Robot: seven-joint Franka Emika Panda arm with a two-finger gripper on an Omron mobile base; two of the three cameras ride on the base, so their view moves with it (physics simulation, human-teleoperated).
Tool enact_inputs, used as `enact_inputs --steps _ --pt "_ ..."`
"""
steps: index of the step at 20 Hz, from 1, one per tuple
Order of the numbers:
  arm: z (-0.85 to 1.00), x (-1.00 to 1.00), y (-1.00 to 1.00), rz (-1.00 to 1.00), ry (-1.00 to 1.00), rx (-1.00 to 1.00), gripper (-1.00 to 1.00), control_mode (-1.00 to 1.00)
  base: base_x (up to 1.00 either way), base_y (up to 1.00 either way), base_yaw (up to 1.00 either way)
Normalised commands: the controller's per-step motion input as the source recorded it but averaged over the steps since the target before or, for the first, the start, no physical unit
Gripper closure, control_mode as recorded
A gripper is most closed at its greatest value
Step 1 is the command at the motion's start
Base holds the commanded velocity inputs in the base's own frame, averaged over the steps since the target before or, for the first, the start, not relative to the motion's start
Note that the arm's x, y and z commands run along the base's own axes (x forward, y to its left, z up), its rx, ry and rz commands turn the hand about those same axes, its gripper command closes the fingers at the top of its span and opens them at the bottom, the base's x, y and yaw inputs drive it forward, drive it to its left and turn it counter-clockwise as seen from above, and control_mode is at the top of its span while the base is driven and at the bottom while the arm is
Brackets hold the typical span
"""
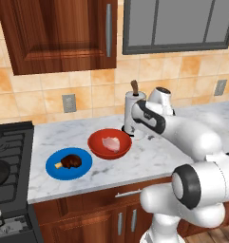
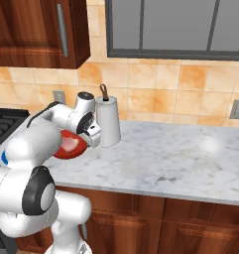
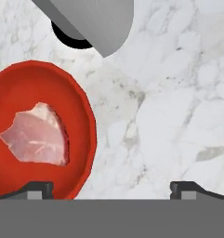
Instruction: Place one of the steaks on the plate and the other in the bowl. Then place the bowl in the fridge.
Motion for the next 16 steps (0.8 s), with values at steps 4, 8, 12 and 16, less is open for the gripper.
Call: enact_inputs --steps 4,8,12,16 --pt "-0.45 0.37 0.01 0.0 0.0 0.0 -1.0 -1.0 0.0 0.0 0.0" --pt "-0.37 0.39 0.09 0.03 0.0 0.0 -1.0 -1.0 0.0 0.0 0.0" --pt "-0.36 0.28 0.17 0.06 0.0 0.0 -1.0 -1.0 0.0 0.0 0.0" --pt "-0.3 0.27 0.08 0.06 0.0 0.0 -1.0 -1.0 0.0 0.0 0.0"
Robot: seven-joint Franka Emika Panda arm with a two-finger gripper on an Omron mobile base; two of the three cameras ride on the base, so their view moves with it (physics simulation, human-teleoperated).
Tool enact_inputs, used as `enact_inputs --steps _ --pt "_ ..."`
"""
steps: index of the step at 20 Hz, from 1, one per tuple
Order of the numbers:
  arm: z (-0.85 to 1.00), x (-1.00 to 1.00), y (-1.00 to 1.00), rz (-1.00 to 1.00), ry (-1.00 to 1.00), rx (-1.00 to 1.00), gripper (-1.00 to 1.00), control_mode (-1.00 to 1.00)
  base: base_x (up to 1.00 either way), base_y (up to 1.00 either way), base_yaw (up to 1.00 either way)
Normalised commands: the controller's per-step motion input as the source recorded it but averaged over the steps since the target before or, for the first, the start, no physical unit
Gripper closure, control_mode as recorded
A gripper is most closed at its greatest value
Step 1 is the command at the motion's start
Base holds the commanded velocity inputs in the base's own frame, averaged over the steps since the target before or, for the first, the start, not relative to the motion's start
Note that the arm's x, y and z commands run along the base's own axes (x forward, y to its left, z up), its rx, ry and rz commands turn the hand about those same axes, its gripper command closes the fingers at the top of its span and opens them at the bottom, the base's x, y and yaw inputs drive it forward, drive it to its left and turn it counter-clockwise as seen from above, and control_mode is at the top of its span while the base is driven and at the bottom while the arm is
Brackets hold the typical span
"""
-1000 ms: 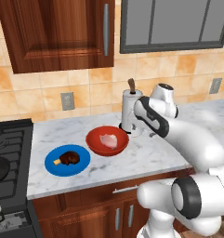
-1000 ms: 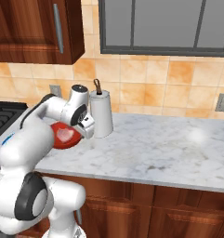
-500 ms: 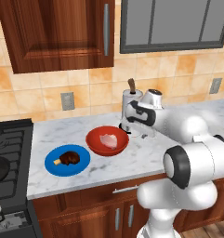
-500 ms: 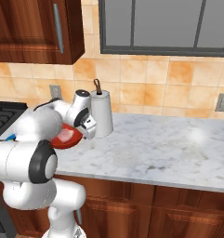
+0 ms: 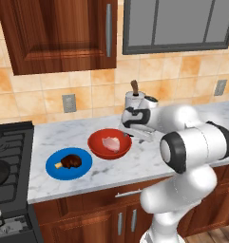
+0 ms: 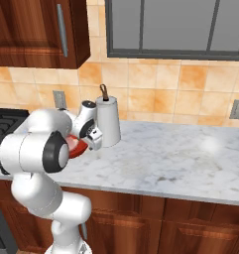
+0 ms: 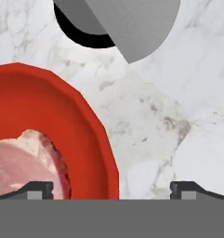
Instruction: Place one of the steaks on the plate and the other in the bowl. Then place the bowl in the fridge.
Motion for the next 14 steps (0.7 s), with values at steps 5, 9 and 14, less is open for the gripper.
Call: enact_inputs --steps 5,9,14 --pt "-0.29 0.25 0.0 0.07 0.0 0.0 -1.0 -1.0 0.0 0.0 0.0" --pt "-0.28 0.37 0.09 0.05 0.0 0.0 -1.0 -1.0 0.0 0.0 0.0" --pt "-0.27 0.28 0.04 0.04 0.0 0.0 -1.0 -1.0 0.0 0.0 0.0"
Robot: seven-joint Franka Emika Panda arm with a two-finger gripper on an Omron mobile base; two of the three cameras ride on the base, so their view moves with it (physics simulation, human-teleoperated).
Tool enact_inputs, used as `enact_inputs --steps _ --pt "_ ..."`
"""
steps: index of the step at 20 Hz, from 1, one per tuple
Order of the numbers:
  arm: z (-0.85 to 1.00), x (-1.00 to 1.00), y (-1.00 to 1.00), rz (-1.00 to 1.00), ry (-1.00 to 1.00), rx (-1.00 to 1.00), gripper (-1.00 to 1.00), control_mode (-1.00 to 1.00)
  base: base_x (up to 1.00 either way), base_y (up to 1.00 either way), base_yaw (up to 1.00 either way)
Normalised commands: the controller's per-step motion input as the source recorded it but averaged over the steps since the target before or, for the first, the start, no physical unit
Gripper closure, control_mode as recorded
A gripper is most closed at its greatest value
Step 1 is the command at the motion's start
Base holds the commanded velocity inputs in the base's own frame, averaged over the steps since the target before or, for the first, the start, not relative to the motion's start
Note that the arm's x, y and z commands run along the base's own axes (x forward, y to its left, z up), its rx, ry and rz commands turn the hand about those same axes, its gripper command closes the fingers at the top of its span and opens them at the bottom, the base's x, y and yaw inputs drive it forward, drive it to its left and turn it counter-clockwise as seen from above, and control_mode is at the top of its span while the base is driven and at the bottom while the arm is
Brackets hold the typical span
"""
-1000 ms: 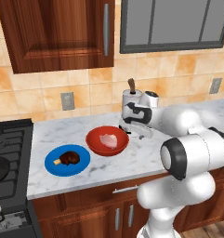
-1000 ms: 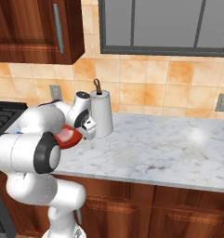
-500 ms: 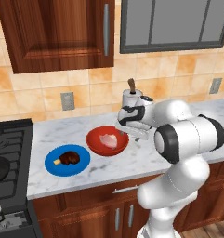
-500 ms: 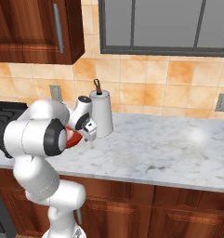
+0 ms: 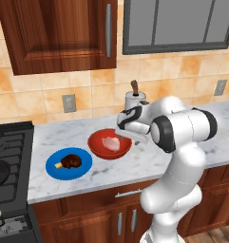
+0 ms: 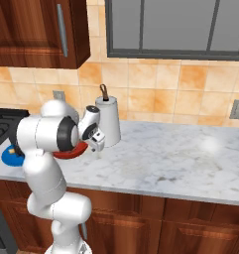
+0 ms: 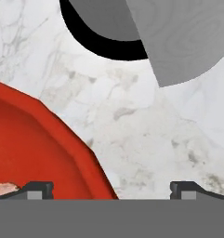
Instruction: Place one of the steaks on the plate and the other in the bowl. Then place the bowl in the fridge.
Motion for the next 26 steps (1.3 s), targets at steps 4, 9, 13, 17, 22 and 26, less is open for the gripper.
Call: enact_inputs --steps 4,9,13,17,22,26 --pt "-0.24 0.17 0.09 0.04 0.0 0.0 -1.0 -1.0 0.0 0.0 0.0" --pt "-0.09 0.14 0.18 0.03 0.0 0.0 -1.0 -1.0 0.0 0.0 0.0" --pt "-0.02 0.03 0.41 0.0 0.0 0.0 1.0 -1.0 0.0 0.0 0.0" --pt "0.0 0.0 0.39 0.0 0.0 0.0 1.0 -1.0 0.0 0.0 0.0" --pt "-0.03 -0.03 0.09 0.0 -0.01 0.01 1.0 -1.0 0.0 0.0 0.0" --pt "0.29 -0.3 0.0 -0.08 -0.05 0.02 1.0 -1.0 0.0 0.0 0.0"
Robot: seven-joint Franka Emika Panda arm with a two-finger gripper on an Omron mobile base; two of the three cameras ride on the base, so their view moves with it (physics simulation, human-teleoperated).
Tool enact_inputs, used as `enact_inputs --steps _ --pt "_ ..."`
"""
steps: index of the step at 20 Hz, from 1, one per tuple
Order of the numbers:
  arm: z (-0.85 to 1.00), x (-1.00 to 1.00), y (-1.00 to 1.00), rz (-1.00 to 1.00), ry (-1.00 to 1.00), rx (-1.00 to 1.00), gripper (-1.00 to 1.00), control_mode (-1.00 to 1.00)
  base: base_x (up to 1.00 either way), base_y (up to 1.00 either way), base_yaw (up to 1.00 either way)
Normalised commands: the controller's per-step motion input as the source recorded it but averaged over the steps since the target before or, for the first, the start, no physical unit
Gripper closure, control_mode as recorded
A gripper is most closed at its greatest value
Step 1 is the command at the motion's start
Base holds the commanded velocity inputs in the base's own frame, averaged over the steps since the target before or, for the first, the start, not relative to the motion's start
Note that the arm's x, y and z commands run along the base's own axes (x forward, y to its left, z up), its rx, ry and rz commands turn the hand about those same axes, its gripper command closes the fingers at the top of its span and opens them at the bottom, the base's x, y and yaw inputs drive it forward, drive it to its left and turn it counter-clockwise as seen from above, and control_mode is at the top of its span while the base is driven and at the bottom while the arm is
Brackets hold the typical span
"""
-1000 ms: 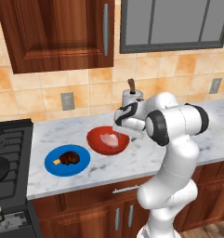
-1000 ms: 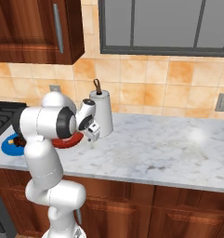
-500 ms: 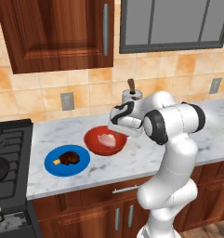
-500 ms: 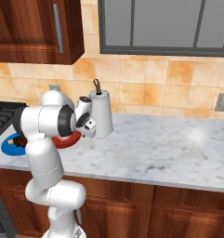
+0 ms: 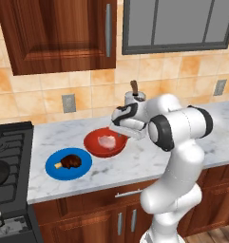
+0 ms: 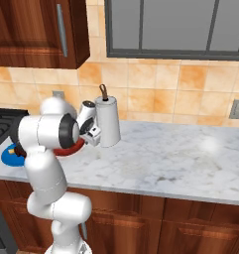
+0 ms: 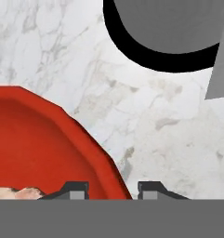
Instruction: Place one of the steaks on the plate and the other in the bowl. Then place the bowl in the fridge.
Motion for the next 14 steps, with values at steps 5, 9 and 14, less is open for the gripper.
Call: enact_inputs --steps 5,9,14 --pt "0.71 -0.47 0.0 -0.05 -0.06 0.04 1.0 -1.0 0.0 0.0 0.0" --pt "0.8 -0.45 0.0 -0.08 -0.07 0.05 1.0 -1.0 0.0 0.0 0.0" --pt "0.84 -0.59 -0.02 -0.16 0.0 0.13 1.0 -1.0 0.0 0.0 0.0"
